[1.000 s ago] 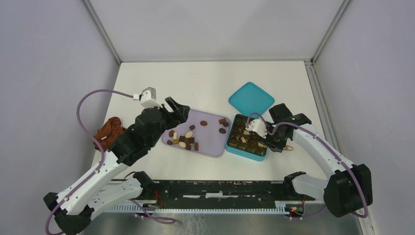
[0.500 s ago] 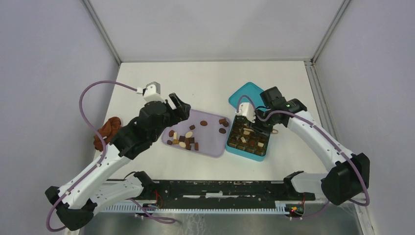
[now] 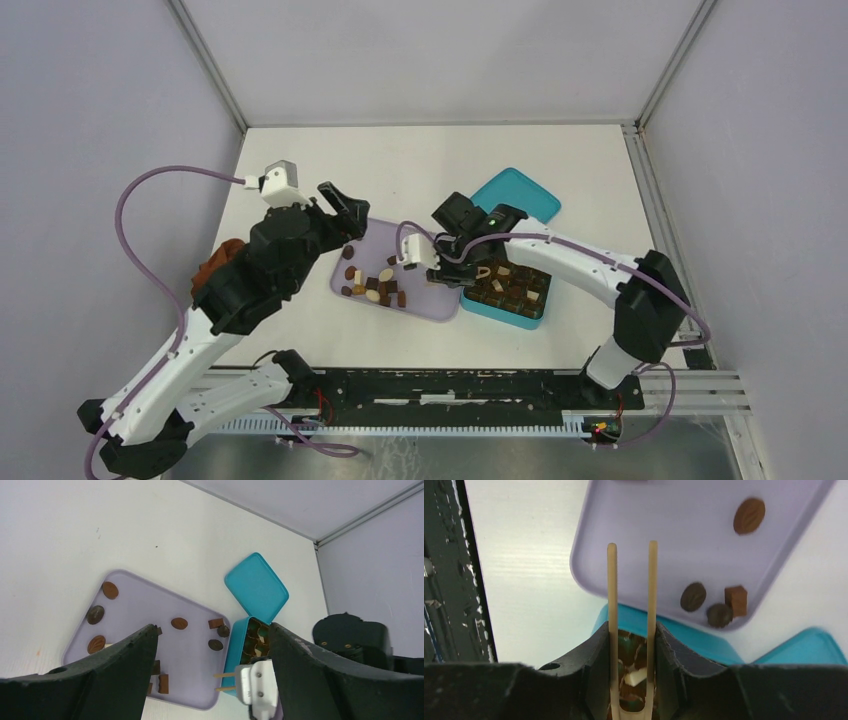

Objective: Pack the chocolate
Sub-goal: Pick up the fake chocolate from the plate.

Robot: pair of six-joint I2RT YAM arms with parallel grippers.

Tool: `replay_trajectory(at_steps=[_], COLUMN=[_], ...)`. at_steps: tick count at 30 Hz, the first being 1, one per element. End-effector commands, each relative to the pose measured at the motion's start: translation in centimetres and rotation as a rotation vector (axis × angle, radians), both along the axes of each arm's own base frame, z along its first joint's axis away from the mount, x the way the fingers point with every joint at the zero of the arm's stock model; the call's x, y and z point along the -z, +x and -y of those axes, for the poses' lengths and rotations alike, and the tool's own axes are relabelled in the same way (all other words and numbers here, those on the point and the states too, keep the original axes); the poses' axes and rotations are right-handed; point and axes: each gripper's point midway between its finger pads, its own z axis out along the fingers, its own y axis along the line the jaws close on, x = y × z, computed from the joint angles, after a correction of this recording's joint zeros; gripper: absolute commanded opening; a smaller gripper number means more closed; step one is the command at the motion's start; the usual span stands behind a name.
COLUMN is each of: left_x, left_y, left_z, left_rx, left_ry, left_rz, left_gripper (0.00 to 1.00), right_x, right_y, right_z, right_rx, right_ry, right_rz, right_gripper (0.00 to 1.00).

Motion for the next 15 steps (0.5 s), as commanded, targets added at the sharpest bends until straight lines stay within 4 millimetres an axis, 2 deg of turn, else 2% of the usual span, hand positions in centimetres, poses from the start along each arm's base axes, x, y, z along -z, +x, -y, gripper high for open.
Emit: replay_trajectory(at_steps=[1,8,15], left_x=[-1.3,-1.4,-1.2], left_y=[-0.5,-1.0,-1.2], left_z=[-1.6,-2.4,-2.8], left_rx=[-0.044,-0.061,-0.071], left_ry=[-0.011,-0.021,-0.031], left_rz=[0.045,0.054,0.057], left_gripper=[0.86,0.86,0.86], right_x=[-1.0,1.3,3.8], right_y=[0.8,1.5,2.8], right_z=[-4.3,-6.9,-7.7], right_rx=[-0.034,-0.054,-0.048], right_ry=[0.023,-0.064,-0.155], right_rz=[0.08,0.098,0.14], right_gripper=[0.38,0.38,0.38])
